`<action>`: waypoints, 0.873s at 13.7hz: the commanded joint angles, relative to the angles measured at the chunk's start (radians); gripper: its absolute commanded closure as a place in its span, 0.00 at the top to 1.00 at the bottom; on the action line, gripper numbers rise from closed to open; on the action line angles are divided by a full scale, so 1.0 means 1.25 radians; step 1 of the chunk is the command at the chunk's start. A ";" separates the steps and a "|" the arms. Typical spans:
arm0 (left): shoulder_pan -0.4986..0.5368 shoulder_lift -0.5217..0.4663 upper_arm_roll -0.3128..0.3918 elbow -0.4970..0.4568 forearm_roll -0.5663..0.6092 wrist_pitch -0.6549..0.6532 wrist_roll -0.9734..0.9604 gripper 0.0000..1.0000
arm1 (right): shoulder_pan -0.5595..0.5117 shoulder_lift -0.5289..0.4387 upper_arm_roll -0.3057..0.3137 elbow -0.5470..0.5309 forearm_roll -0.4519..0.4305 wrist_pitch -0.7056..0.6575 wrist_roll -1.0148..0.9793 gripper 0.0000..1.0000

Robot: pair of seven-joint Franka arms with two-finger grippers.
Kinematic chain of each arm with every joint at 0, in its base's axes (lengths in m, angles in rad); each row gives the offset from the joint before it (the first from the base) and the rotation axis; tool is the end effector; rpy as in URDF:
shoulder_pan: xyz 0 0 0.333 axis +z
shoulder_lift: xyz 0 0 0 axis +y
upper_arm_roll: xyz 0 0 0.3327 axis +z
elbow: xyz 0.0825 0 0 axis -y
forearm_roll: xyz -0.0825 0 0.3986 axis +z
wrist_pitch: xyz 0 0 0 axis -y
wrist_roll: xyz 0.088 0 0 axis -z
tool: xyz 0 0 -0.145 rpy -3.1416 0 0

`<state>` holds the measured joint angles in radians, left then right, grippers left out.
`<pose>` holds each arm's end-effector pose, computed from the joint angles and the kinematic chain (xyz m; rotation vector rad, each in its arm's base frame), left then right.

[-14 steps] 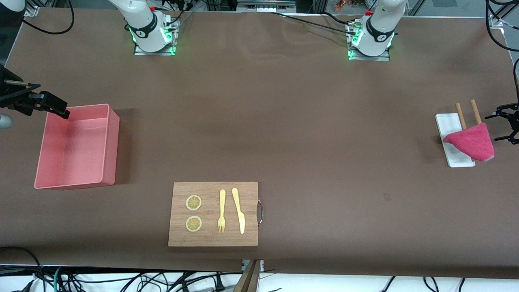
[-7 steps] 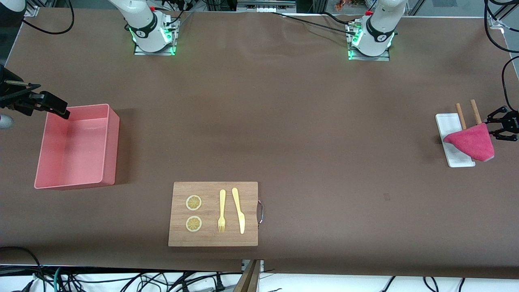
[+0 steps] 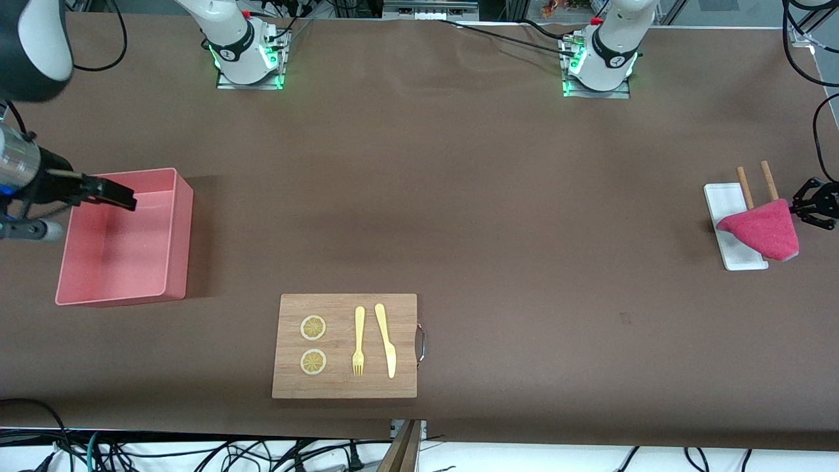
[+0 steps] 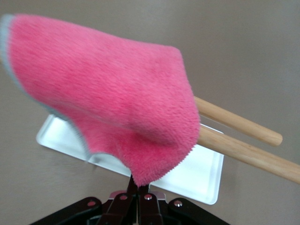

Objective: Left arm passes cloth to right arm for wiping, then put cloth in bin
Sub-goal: 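Grasp the pink cloth on the white tray with the left gripper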

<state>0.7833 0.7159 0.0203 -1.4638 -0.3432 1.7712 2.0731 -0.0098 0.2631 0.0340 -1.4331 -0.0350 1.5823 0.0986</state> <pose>0.5047 0.4606 0.2070 2.2625 -1.4387 0.3388 0.6429 0.0082 0.5109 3.1017 -0.1128 -0.1739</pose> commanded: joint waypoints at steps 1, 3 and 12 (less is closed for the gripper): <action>-0.012 -0.037 0.002 0.037 -0.009 -0.012 0.041 0.00 | 0.004 0.013 0.006 0.009 0.012 0.005 0.004 1.00; -0.030 -0.079 0.001 0.038 0.026 -0.015 0.000 0.00 | 0.031 0.037 0.005 0.009 0.044 0.053 0.028 1.00; -0.238 -0.285 -0.004 0.042 0.240 -0.156 -0.427 0.00 | 0.200 0.120 0.006 0.009 0.220 0.230 0.546 1.00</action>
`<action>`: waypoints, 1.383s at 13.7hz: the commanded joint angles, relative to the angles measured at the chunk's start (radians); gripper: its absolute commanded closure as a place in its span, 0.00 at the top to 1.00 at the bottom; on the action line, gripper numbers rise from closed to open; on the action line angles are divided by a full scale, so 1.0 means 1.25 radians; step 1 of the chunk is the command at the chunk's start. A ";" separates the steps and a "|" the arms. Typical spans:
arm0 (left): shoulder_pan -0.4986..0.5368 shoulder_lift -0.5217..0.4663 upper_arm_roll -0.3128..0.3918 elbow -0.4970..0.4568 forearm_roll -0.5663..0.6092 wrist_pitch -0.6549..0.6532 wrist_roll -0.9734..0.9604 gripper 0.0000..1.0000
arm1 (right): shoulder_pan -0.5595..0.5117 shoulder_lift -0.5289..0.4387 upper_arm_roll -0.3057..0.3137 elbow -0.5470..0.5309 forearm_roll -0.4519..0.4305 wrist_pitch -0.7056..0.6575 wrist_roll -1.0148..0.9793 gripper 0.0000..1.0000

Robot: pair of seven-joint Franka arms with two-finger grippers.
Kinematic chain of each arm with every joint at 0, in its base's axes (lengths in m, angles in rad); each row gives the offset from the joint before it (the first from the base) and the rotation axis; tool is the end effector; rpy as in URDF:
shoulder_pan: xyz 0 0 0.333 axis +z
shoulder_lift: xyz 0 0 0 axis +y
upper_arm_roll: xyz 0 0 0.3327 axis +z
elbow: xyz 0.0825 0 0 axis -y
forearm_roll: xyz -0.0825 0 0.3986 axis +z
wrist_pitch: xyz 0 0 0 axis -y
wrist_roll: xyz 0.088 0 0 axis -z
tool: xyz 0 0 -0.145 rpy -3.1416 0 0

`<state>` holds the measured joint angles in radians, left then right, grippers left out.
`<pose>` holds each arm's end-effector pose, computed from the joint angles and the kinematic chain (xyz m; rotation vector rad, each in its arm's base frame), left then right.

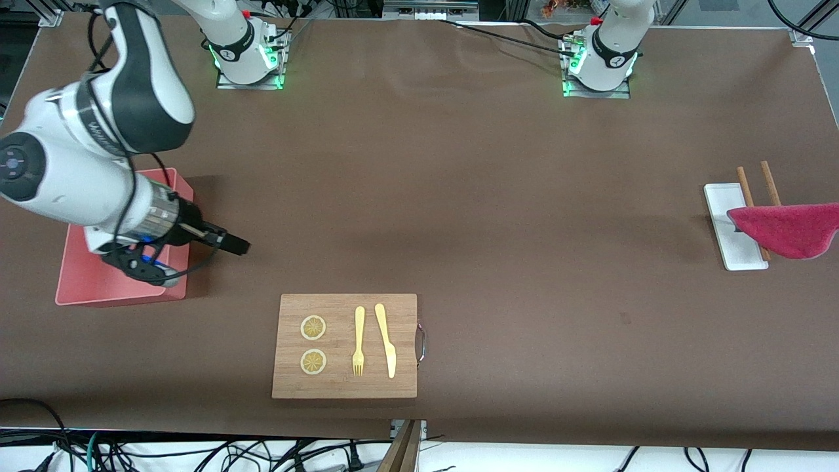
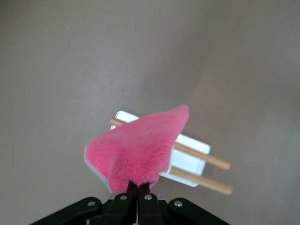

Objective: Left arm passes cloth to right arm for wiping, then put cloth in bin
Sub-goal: 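Grasp the pink cloth on the white tray with the left gripper, then carry the cloth toward the right gripper while the right gripper approaches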

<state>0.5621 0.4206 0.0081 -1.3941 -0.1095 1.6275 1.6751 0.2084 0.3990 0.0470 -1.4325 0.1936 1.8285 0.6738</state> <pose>0.5790 0.3522 0.4287 2.5043 -1.5162 0.0201 0.6726 0.1943 0.4420 -2.8741 0.6909 0.1400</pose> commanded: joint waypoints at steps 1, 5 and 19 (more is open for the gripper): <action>-0.095 -0.058 0.006 -0.014 0.063 -0.064 -0.188 0.00 | 0.045 0.022 -0.006 0.008 0.050 0.060 0.139 1.00; -0.204 -0.071 -0.002 -0.012 0.057 -0.131 -0.435 0.00 | 0.110 0.061 -0.005 0.010 0.076 0.176 0.322 1.00; -0.369 -0.041 -0.340 -0.012 -0.138 -0.119 -1.204 0.00 | 0.282 0.172 -0.004 0.012 0.129 0.469 0.681 1.00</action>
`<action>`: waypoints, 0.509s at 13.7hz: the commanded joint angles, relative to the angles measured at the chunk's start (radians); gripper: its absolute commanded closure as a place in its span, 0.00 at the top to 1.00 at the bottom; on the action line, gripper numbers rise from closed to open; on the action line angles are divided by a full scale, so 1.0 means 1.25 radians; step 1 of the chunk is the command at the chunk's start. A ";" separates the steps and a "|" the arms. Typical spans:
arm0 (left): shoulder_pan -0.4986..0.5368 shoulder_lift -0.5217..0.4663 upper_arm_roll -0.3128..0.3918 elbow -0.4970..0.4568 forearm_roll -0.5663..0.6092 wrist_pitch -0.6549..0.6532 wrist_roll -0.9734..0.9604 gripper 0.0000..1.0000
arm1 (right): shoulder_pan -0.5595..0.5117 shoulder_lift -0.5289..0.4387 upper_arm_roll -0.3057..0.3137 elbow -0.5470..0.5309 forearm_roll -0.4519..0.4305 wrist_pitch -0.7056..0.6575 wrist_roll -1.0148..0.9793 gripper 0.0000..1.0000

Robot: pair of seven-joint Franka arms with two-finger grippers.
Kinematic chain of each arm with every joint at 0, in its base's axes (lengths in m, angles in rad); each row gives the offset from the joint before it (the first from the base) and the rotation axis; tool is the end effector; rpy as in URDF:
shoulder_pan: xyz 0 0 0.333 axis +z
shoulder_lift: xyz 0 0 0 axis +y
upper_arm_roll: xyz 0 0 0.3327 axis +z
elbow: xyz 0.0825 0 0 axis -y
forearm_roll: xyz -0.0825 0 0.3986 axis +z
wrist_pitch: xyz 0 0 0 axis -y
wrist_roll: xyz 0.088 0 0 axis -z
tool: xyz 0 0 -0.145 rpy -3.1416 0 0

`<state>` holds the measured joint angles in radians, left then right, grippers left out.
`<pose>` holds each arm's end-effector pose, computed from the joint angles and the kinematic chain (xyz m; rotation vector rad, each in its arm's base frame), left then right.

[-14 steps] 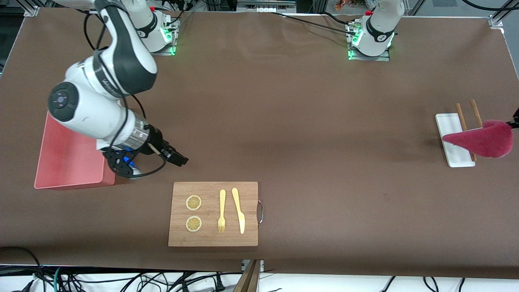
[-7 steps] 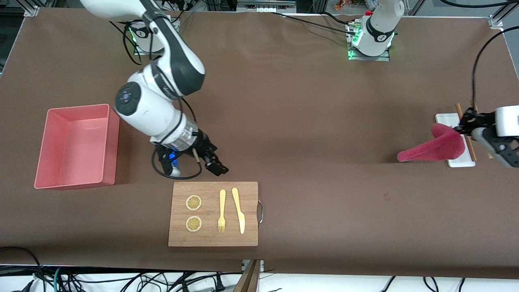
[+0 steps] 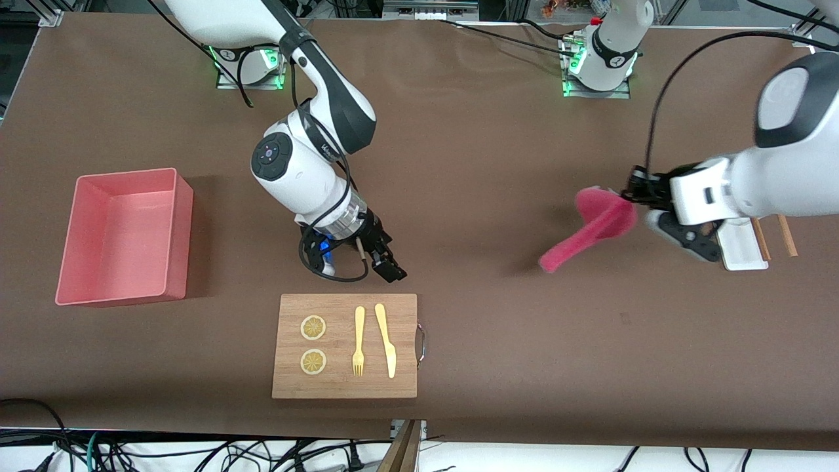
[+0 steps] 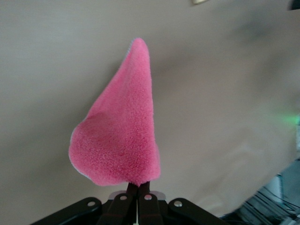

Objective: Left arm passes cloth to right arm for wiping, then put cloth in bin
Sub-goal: 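Carry the cloth toward the right gripper while the right gripper approaches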

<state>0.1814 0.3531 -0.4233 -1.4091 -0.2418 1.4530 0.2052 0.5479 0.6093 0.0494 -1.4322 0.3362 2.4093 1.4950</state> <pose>0.6175 -0.1533 0.4835 2.6671 -0.5944 -0.3929 0.6481 0.4444 0.3500 -2.2684 1.4246 0.0992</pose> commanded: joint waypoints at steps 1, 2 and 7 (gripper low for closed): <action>-0.095 0.017 0.005 0.000 -0.035 0.053 -0.044 0.00 | 0.013 0.003 -0.006 0.013 0.015 0.003 0.031 1.00; -0.132 0.030 0.004 0.000 -0.035 0.096 -0.078 0.00 | 0.023 0.003 -0.006 0.013 0.015 0.004 0.041 1.00; -0.278 0.113 0.004 0.058 -0.036 0.255 -0.312 0.00 | 0.060 0.017 -0.006 0.013 0.015 0.003 0.059 1.00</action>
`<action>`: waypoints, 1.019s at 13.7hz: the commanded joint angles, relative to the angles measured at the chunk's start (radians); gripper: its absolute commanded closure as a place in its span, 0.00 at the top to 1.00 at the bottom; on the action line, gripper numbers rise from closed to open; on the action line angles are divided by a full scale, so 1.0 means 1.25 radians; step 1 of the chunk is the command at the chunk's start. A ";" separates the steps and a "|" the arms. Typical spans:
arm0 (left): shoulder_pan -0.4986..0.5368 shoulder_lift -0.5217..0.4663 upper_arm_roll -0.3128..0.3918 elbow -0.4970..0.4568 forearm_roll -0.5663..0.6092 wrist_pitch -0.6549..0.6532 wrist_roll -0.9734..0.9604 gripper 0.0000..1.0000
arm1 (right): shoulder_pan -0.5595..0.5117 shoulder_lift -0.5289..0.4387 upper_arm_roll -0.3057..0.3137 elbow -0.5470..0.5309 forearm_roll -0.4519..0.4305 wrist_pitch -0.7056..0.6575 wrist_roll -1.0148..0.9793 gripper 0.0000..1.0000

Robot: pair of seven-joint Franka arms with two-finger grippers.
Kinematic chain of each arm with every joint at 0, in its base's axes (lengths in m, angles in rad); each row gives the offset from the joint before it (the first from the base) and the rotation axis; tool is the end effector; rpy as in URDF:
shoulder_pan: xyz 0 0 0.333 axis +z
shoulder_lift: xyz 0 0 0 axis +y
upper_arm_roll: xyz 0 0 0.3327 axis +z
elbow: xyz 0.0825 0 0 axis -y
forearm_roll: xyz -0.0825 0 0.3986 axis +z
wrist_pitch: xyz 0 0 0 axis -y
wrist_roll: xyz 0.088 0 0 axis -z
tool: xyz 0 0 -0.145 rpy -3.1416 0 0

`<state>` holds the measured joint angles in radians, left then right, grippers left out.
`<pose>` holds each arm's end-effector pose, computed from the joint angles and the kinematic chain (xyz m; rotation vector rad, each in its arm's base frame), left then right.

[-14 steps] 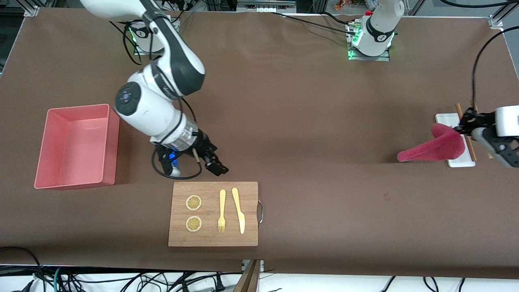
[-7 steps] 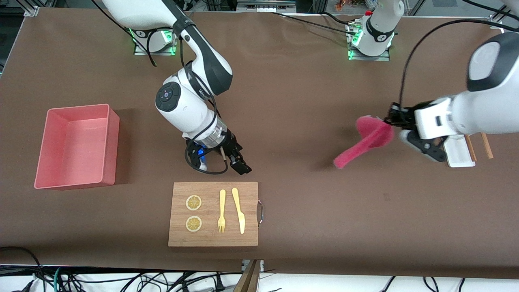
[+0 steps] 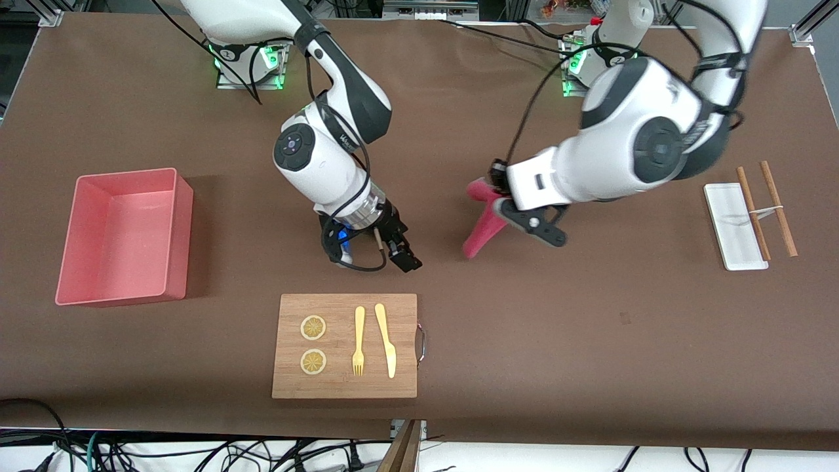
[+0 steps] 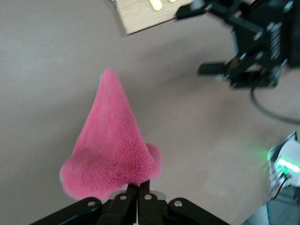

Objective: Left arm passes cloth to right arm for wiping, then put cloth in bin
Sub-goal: 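Carry the cloth toward the right gripper while the right gripper approaches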

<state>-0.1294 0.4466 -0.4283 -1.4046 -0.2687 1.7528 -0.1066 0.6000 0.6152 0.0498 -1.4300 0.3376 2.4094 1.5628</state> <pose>0.5965 -0.3570 0.4470 2.6832 -0.4900 -0.2784 0.6244 0.4781 0.3466 -2.2615 1.4471 0.1407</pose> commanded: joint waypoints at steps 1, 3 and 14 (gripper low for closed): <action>-0.038 0.050 0.008 0.067 -0.021 0.016 -0.078 0.00 | 0.021 0.016 -0.007 0.011 0.013 0.002 0.003 1.00; -0.038 0.061 0.008 0.074 -0.101 0.018 -0.088 0.00 | 0.024 0.026 -0.007 0.010 0.013 -0.003 -0.006 1.00; -0.038 0.080 0.010 0.074 -0.167 0.072 -0.101 0.00 | 0.039 0.072 -0.007 0.013 0.011 0.003 -0.035 1.00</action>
<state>-0.1719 0.5336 -0.4186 -1.3398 -0.4591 1.8460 -0.2235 0.6380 0.6850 0.0491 -1.4303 0.3376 2.4089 1.5426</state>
